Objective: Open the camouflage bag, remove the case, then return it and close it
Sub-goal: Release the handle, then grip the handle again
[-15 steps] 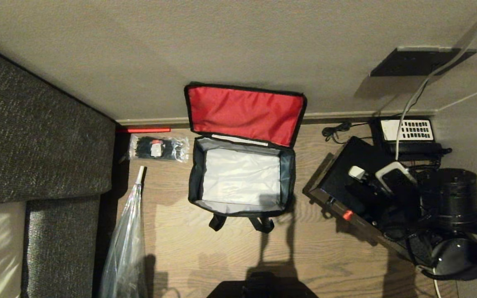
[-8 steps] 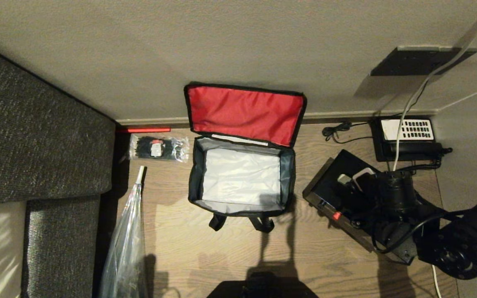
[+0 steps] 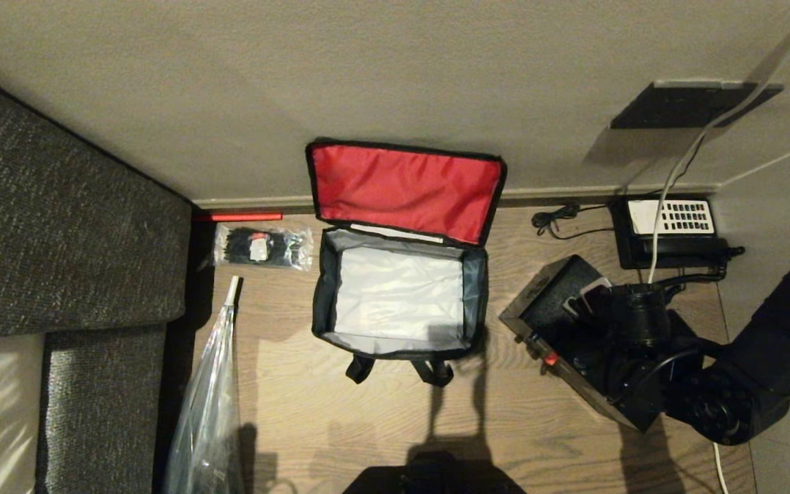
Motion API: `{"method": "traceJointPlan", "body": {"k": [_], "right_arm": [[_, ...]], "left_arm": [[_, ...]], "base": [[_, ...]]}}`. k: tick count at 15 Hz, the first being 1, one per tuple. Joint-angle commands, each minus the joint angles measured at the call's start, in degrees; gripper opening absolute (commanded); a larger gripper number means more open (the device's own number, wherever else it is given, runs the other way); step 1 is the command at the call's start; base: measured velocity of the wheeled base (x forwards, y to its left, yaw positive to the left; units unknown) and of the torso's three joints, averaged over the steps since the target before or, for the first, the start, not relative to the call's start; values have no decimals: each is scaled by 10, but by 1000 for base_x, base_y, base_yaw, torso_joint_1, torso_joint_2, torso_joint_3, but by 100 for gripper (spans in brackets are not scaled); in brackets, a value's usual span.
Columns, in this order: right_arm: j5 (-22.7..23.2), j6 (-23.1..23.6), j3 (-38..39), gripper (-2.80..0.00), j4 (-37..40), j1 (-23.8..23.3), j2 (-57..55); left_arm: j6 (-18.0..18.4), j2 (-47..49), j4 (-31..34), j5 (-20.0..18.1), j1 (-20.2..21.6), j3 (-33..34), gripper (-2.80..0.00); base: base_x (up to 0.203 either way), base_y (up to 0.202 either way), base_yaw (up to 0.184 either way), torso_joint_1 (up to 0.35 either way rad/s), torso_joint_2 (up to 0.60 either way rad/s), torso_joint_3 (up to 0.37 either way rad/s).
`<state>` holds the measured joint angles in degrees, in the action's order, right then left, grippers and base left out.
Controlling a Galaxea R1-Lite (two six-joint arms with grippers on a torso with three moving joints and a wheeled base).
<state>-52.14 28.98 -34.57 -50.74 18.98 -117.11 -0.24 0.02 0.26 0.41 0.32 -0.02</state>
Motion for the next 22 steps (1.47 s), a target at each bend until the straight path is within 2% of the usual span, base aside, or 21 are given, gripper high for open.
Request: {"method": "traceJointPlan", "body": {"k": [1,3,6,7,8,10,14,17,20,22], "right_arm": [[13,5,8,0,6,-3,-9],[29,5,21,0,11,-1,19],[57,12,59,0,36,9,130],[62,12,73,-120,54,11,176],[67,13,87,-280,79,12,236],[79,11,111,-280,148,14,338],[89,-28,144,-280,327,15,552],[80,-23,193,-280,405,11,711],[106,-18,229,-280,508,-38,870],[140,-51,254,-280,567,-116,934]], "left_arm": [[0,-1,0,0,0,2,-280],[0,-1,0,0,0,2,-280],[0,-1,0,0,0,2,-280],[0,-1,0,0,0,2,-280],[0,-1,0,0,0,2,-280],[0,-1,0,0,0,2,-280],[0,-1,0,0,0,2,-280],[0,-1,0,0,0,2,-280],[0,-1,0,0,0,2,-280],[0,-1,0,0,0,2,-280]], "base": [[0,0,0,0,0,0],[0,0,0,0,0,0],[0,0,0,0,0,0],[0,0,0,0,0,0],[0,0,0,0,0,0],[0,0,0,0,0,0],[0,0,0,0,0,0],[0,0,0,0,0,0],[0,0,0,0,0,0],[0,0,0,0,0,0]]}}
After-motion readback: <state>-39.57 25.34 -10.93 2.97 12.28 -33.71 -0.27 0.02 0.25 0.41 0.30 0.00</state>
